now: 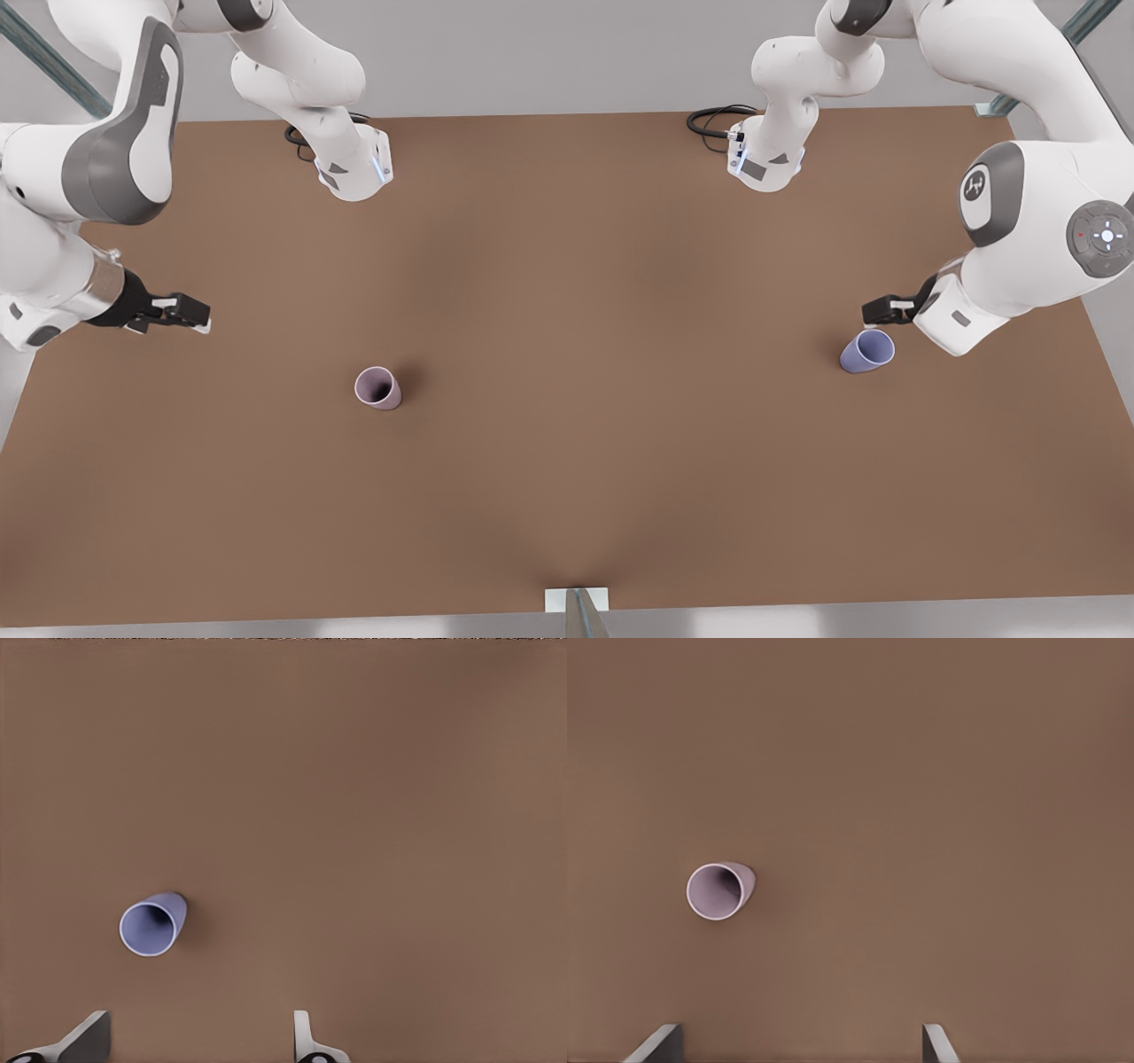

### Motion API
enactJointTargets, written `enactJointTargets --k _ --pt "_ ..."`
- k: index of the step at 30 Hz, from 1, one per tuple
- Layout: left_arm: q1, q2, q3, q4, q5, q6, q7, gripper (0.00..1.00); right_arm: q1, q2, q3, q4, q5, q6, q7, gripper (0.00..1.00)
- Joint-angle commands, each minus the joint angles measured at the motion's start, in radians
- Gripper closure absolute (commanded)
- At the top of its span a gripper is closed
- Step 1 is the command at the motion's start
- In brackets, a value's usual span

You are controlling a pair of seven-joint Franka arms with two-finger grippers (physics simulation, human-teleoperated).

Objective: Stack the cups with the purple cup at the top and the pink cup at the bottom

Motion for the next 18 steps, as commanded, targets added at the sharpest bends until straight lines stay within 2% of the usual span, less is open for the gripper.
enactJointTargets --k 1,4,5,7,9,11,18 --pt "0.000 -0.001 0.001 -0.001 0.004 0.022 0.028 0.00 -0.025 -0.001 0.038 -0.015 0.005 0.074 -0.010 0.00" --pt "-0.001 0.001 0.001 -0.003 0.005 0.022 0.027 0.00 -0.008 -0.007 0.056 -0.071 0.014 0.112 -0.010 0.00" --pt "0.000 0.005 0.001 -0.001 0.005 0.025 0.028 0.00 -0.008 -0.003 0.079 -0.101 0.020 0.155 -0.010 0.00" --pt "0.000 0.014 0.001 -0.001 0.025 0.027 0.028 0.00 0.013 -0.001 0.081 -0.213 0.020 0.289 -0.009 0.00" --pt "0.000 0.014 0.002 -0.003 0.025 0.030 0.028 0.00 0.055 0.054 0.081 -0.221 0.017 0.347 -0.015 0.00" --pt "0.000 0.014 0.002 -0.003 0.037 0.030 0.028 0.00 0.079 0.063 0.081 -0.333 0.019 0.480 -0.010 0.00" --pt "-0.001 0.011 0.001 -0.003 0.040 0.027 0.027 0.00 0.109 0.163 0.079 -0.430 0.020 0.655 -0.006 0.00"
